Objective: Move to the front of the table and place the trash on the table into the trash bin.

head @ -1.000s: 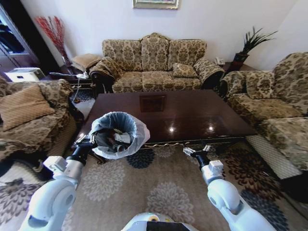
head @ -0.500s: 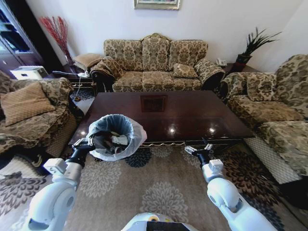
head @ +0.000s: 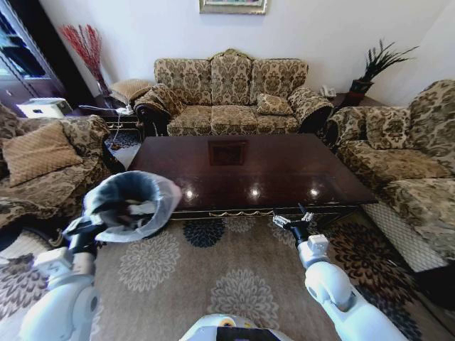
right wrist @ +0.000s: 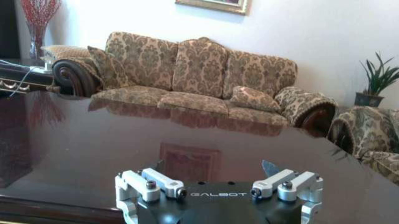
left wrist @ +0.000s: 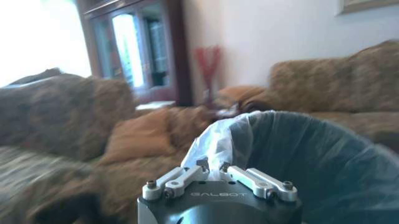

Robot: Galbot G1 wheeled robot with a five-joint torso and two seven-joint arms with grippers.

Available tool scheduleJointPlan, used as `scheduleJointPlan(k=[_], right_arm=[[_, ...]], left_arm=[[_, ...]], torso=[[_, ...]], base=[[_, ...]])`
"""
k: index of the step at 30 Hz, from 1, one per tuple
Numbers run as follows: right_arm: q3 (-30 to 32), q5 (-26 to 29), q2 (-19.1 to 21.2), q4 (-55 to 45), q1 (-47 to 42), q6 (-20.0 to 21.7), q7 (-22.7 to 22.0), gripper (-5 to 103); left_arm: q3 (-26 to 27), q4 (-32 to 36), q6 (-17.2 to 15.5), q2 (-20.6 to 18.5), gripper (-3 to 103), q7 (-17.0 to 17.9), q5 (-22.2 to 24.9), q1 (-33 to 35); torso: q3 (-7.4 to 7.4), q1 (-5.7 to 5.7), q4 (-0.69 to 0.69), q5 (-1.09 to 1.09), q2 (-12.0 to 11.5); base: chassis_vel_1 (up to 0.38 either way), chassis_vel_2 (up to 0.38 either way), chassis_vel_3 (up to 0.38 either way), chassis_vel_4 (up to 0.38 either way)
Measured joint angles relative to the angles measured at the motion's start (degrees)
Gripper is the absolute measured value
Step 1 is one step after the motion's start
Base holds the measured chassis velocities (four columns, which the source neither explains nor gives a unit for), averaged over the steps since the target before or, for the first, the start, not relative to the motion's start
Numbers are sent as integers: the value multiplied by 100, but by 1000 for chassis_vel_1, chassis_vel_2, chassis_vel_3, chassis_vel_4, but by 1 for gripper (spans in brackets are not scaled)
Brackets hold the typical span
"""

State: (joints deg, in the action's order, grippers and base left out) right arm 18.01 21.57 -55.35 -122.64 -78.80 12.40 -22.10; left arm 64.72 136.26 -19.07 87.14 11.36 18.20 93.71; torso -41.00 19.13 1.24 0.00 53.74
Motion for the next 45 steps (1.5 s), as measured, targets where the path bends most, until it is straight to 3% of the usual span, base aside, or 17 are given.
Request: scheduleJointPlan(k=[3, 7, 10, 11, 14, 16, 23, 28, 29, 32, 34, 38, 40, 45], right_arm=[[-49, 4, 15, 49, 42, -3, 11, 100], [-89, 4, 18, 108, 85, 2, 13, 100], [-180, -1, 9, 213, 153, 6, 17, 100], [-180, -1, 9, 213, 153, 6, 17, 100], [-310, -13, 17, 326, 228, 6, 20, 100], [-343, -26, 28, 356, 240, 6, 20, 100], [-514, -38, 46, 444, 318, 7, 8, 100], [-663, -39, 65, 501, 414, 20, -26, 100], [-663, -39, 65, 501, 414, 20, -26, 100], [-705, -51, 136, 532, 413, 15, -48, 100], [-712, -51, 177, 532, 403, 14, -51, 100], [-678, -42, 270, 522, 386, 8, -57, 100], [-652, -38, 276, 522, 381, -8, -64, 100], [-774, -39, 300, 567, 429, -50, -57, 100]], left_arm=[[302, -272, 36, 409, 4, 10, -24, 43], [456, -597, 129, 493, 4, -17, 65, 63], [619, -1525, 447, 463, 4, -136, 158, -16], [619, -1525, 447, 463, 4, -136, 158, -16], [647, -2546, 604, 254, 4, -194, 578, -92], [648, -2825, 657, 198, 4, -192, 644, -117], [532, -4190, 979, -28, 4, -156, 675, -248], [189, -5526, 1525, -374, 3, -97, 752, -438], [189, -5526, 1525, -374, 3, -97, 752, -438], [-147, -6200, 1616, -644, 3, 29, 1334, -615], [-216, -6384, 1593, -702, 3, 31, 1478, -700], [-375, -7064, 1735, -773, 3, -268, 1592, -1077], [-417, -7384, 1795, -779, 3, -517, 1591, -1268], [-433, -7987, 2061, -794, 3, -719, 1478, -1473]], torso=[[0, -1, 1, 0, 0], [1, -1, -3, 0, 0], [0, 0, -4, 0, 0], [0, 0, -4, 0, 0], [0, 0, -1, -2, 0], [0, 0, 0, -2, 0], [0, 0, -4, -2, 0], [0, 0, 0, 1, 0], [0, 0, 0, 1, 0], [0, 0, -1, 1, 0], [0, 0, -2, 1, 0], [0, 0, -4, -4, 0], [0, 0, -4, 4, 0], [0, 0, -6, -3, 0]], base=[[0, 0, 0, 0], [0, 0, 0, 0], [0, 0, 0, 0], [0, 0, 0, 0], [0, 0, 0, 0], [0, 0, 0, 0], [0, 0, 0, 0], [0, 0, 0, 0], [0, 0, 0, 0], [0, 0, 0, 0], [0, 0, 0, 0], [0, 0, 0, 0], [0, 0, 0, 0], [0, 0, 0, 0]])
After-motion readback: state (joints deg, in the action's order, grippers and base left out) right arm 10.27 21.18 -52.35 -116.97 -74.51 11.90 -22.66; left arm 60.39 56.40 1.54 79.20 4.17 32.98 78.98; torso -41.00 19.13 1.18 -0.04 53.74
